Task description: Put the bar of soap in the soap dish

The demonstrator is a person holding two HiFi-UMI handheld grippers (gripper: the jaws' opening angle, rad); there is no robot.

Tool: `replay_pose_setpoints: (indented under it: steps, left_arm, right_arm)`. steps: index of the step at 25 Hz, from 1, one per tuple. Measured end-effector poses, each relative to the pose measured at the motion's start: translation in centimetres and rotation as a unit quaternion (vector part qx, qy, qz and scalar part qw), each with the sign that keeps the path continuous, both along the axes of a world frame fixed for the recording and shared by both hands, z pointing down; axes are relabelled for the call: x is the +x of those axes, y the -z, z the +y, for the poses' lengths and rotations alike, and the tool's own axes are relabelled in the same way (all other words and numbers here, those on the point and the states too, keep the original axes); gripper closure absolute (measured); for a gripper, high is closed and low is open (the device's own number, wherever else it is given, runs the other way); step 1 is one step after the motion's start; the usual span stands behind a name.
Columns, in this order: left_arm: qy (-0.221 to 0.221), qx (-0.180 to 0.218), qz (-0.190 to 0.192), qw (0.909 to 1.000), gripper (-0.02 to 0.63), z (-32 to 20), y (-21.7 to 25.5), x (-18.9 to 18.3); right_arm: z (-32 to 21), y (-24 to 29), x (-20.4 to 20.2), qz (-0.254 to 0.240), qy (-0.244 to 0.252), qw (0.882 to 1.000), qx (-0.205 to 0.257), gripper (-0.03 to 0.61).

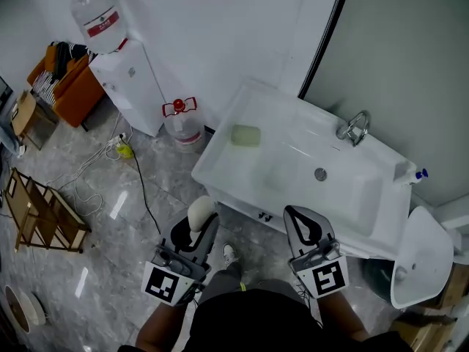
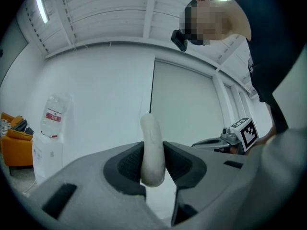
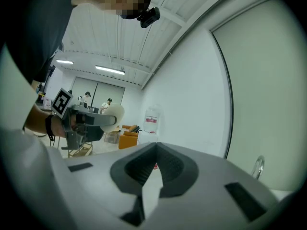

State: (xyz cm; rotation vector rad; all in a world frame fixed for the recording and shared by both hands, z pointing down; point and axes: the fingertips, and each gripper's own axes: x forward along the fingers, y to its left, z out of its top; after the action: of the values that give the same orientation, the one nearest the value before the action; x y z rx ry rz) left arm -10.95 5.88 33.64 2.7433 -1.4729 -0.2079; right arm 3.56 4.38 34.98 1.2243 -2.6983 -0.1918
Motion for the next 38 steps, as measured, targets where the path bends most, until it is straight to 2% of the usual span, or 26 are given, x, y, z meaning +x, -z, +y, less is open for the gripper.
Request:
replay_pose_setpoints:
  steps: [7, 13, 25, 31, 38]
  left_arm:
    - [-0.017, -0.004, 0.021, 0.9996, 0.494, -3.3, -0.1, -2.1]
    - [-0.024, -0.006, 0.027, 0.9993, 0.494, -5.4, -0.5, -2.5]
    - [-0.028, 0.015, -0.003, 0.9995, 0.494, -10.1, 1.5, -1.0]
    - [-0.026, 0.005, 0.009, 0.9996, 0.494, -12.4, 1.2, -0.7]
    - [-0.026, -0.028, 0.011, 0.9992, 0.494, -15.0, -1.3, -0.1]
  right_arm:
    - [-2.5, 0.0, -2.1, 0.009, -0.016, 1.0, -0.007, 0.566]
    - [-4.7, -0.3, -1.3, 0.02, -0.036, 0.999, -0.009, 0.566]
    - [-10.4, 0.4, 0.2, -0.002, -0.03, 0.999, 0.01, 0.566]
    - [-12.3, 0.4, 0.0, 0.003, -0.023, 1.0, 0.009, 0.566]
    - [-14.0, -1.4, 0.6, 0.011, -0.029, 0.999, -0.019, 0.566]
